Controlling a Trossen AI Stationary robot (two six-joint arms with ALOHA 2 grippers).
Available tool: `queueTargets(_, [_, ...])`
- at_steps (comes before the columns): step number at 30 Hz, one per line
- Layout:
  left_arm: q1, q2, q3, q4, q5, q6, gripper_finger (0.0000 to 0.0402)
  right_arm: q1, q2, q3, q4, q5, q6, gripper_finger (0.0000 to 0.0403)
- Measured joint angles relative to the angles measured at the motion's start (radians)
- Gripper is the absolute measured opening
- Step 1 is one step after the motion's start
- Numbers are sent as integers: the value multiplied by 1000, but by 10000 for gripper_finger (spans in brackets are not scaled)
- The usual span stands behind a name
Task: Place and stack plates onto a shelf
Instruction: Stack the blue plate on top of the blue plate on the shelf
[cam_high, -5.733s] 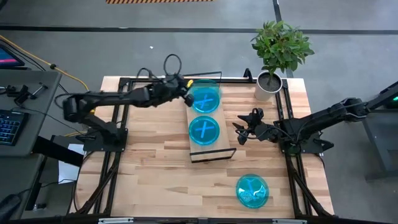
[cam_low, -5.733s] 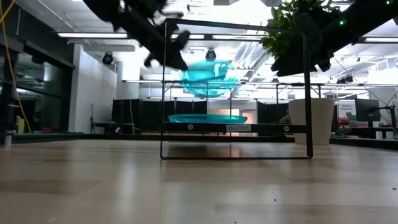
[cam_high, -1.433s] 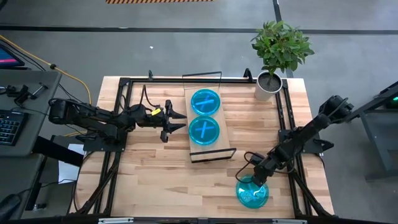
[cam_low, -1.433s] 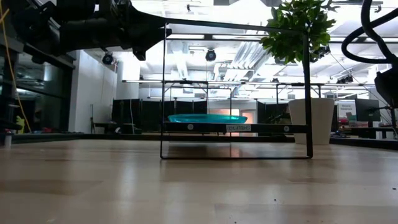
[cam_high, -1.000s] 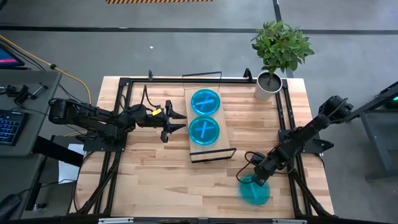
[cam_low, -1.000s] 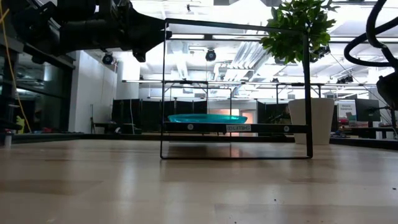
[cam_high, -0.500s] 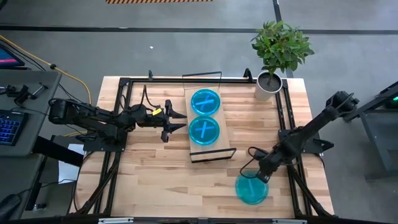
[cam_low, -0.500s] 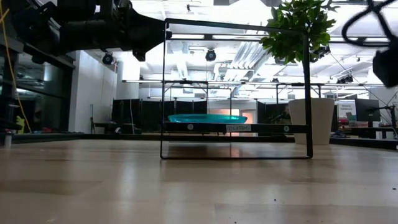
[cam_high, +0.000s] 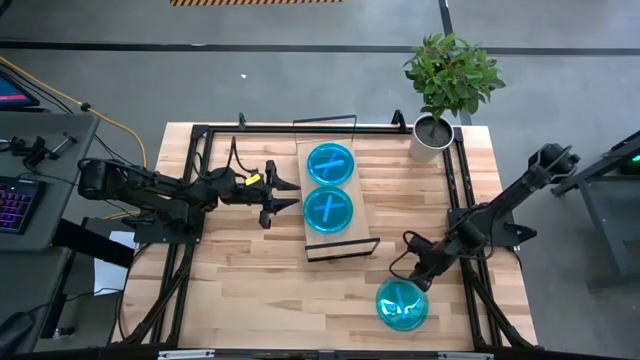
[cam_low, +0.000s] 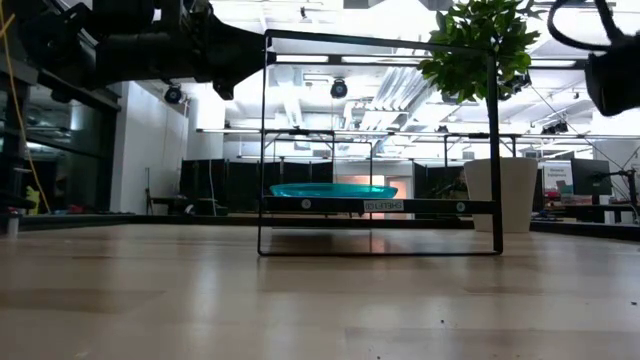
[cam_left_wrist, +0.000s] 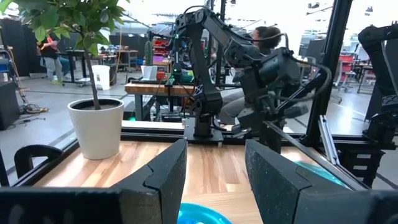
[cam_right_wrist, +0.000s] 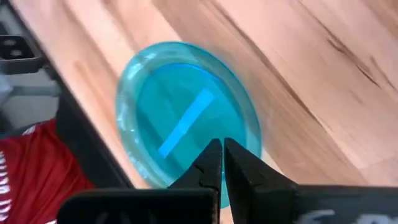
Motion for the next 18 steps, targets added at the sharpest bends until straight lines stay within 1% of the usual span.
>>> queueTargets(3, [0,0,0,-5,0,0,155,6,41,0,1,7,41,1])
queueTargets(5, [0,0,0,-9,0,0,155,21,76,0,2,42,54,7])
queueTargets(7, [0,0,0,-15,0,0,155,41,109,0,3,86,64,21])
queueTargets(10, [0,0,0,-18,0,0,155,74,133,0,4,188,73,56])
queueTargets(15, [0,0,0,-18,0,1,155,152,134,0,3,401,105,124])
queueTargets(18, [0,0,0,-18,0,1,155,188,149,1,4,502,110,151])
